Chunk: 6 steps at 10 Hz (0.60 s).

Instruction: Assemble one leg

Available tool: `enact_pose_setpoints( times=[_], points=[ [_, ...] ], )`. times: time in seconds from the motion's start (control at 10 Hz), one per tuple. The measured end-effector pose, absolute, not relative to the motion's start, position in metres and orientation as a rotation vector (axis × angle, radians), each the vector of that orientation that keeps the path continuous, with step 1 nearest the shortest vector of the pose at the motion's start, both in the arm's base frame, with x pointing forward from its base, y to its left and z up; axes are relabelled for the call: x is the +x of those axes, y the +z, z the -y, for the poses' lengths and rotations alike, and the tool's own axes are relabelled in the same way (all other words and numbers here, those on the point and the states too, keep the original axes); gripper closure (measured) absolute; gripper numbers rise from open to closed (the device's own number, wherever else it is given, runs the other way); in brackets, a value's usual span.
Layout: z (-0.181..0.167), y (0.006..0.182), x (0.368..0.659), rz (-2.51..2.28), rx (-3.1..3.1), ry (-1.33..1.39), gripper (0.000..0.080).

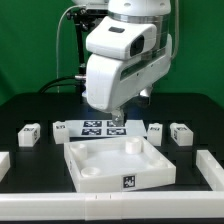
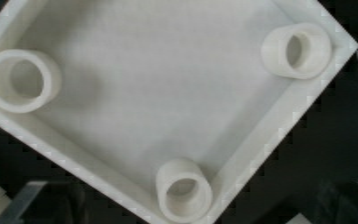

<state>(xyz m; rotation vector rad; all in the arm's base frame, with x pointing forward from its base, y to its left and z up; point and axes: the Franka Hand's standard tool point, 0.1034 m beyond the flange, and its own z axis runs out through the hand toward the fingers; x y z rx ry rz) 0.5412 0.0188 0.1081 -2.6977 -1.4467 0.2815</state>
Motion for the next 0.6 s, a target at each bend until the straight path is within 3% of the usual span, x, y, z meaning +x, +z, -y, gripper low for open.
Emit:
enact_pose_setpoints(
  times=[0.6],
  points=[
    [0.023,0.094,0.489,1.642,-2.554,0.118,0.015]
  ],
)
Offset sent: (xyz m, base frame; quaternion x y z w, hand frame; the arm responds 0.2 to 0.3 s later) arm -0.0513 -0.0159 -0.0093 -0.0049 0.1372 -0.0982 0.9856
